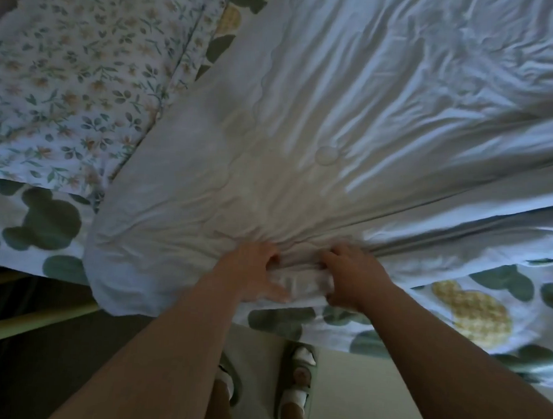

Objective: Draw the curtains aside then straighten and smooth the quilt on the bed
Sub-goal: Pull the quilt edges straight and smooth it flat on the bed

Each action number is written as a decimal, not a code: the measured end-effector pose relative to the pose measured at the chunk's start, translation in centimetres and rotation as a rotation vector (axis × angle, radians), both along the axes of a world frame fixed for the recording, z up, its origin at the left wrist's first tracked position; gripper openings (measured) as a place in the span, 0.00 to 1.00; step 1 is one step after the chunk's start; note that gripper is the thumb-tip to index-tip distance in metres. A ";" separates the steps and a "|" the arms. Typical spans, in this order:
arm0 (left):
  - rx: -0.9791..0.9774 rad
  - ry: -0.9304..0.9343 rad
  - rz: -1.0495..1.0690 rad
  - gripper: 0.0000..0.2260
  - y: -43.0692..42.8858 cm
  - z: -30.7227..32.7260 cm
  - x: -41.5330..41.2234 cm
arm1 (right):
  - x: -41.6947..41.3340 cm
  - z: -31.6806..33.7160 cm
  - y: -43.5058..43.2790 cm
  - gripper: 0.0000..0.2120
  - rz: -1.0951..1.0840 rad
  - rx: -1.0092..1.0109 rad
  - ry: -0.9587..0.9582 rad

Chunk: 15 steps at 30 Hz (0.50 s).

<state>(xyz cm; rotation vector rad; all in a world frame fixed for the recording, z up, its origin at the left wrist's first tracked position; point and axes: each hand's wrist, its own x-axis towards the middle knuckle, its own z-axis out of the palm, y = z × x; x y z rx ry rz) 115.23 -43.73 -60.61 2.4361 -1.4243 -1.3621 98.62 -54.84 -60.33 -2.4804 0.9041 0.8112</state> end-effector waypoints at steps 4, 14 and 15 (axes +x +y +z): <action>0.037 -0.146 -0.163 0.12 -0.2 -0.9 -0.9 | -1.5 -0.4 -1.5 0.14 -0.072 0.046 0.152; 0.306 0.016 -0.245 0.15 -2.5 -1.7 -0.3 | -0.9 -1.8 -2.8 0.17 -0.137 0.403 0.275; 0.305 0.060 -0.173 0.15 -3.4 -1.6 0.5 | 0.1 -1.7 -3.4 0.17 -0.169 0.426 0.224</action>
